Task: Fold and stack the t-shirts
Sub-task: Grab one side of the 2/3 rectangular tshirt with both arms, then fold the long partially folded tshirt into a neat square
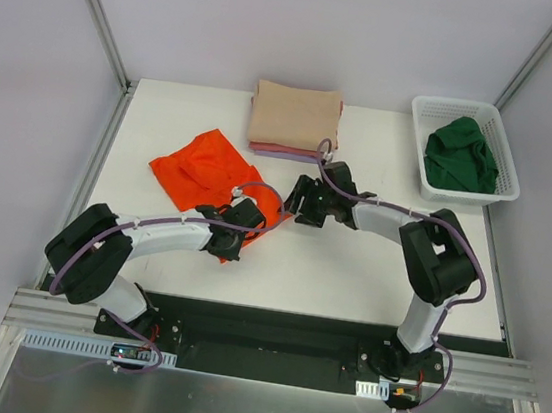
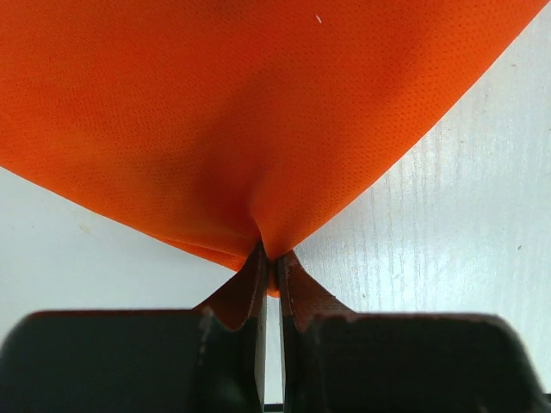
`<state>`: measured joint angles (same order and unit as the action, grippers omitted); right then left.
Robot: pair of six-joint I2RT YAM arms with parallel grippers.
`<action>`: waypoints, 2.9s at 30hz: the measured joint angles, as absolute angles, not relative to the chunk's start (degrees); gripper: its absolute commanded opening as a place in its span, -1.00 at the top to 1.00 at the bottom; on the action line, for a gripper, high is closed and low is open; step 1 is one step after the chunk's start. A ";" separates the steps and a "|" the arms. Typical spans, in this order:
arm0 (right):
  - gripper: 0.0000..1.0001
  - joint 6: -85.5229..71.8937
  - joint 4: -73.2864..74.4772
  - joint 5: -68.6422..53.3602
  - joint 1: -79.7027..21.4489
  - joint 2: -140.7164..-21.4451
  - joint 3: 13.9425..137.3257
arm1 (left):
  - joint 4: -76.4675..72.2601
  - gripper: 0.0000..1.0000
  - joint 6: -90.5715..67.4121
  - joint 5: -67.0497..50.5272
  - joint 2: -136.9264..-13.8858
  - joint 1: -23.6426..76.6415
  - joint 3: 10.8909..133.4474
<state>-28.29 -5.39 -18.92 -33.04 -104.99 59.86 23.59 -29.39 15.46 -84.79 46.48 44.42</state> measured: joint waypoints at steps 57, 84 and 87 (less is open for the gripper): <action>1.00 -8.03 50.13 6.44 -25.41 -61.54 63.72 | 17.58 1.00 -43.24 -14.52 -83.35 72.90 65.91; 0.99 -10.50 38.26 3.18 -32.40 -87.88 76.69 | 17.61 1.00 -44.12 -14.94 -68.55 52.90 50.17; 0.99 -11.53 35.31 3.09 -32.53 -89.34 76.69 | 17.96 1.00 -44.03 -14.31 -68.55 50.74 49.34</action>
